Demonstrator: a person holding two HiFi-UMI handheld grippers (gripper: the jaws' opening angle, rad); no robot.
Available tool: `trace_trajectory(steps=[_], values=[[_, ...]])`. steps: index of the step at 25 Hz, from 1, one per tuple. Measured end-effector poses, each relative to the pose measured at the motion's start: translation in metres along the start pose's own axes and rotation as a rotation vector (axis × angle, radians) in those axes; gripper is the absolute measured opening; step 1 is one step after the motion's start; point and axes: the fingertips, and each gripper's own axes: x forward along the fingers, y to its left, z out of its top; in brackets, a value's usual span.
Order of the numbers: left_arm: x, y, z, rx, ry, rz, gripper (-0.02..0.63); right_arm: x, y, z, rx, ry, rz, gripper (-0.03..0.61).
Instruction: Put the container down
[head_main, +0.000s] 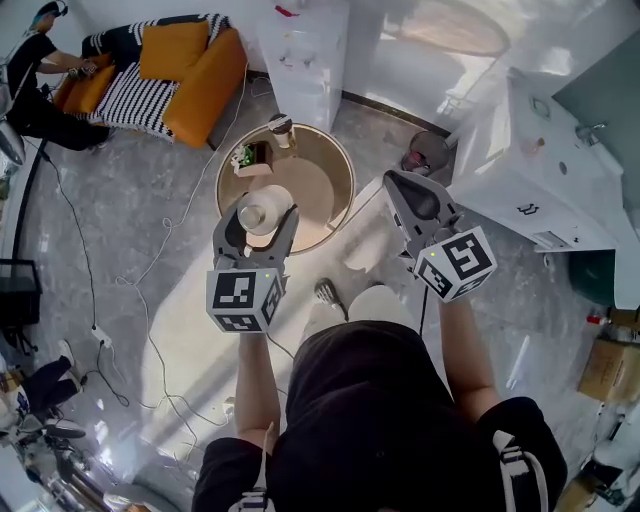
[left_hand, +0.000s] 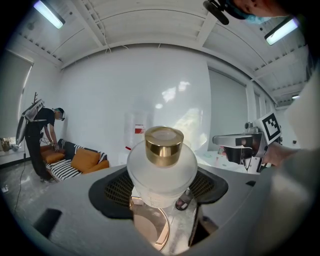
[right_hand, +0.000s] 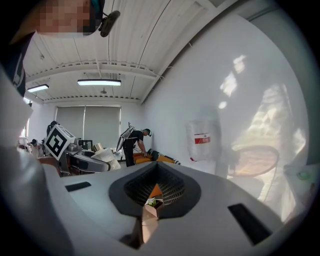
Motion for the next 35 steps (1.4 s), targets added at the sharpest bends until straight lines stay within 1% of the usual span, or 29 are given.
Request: trace_trajectory(steps=[4,8,12,17,27,33,35], values=[[0.011,0.004,-0.003,0.001,0.016,-0.015,0.344,0.006,-0.009,-0.003,0.012,0.010,-0.019,0.003],[0.020,0.004,-0.006,0.004,0.025,-0.019,0.344,0.012,-0.016,-0.006,0.019,0.015,-0.019,0.003],[0.031,0.008,-0.006,0.004,0.034,-0.002,0.344,0.025,-0.022,-0.007,0.020,0.015,0.002,0.003],[0.051,0.011,0.002,0.011,0.034,0.022,0.344,0.046,-0.041,0.002,0.016,-0.004,0.041,0.003],[0.109,0.009,0.019,0.003,0.046,0.115,0.344,0.098,-0.094,0.014,-0.003,-0.002,0.171,0.003],[0.143,0.000,0.011,-0.031,0.051,0.179,0.344,0.123,-0.124,-0.001,0.001,0.032,0.260,0.003],[0.153,-0.003,0.004,-0.049,0.067,0.198,0.344,0.131,-0.132,-0.006,0.005,0.049,0.290,0.003]])
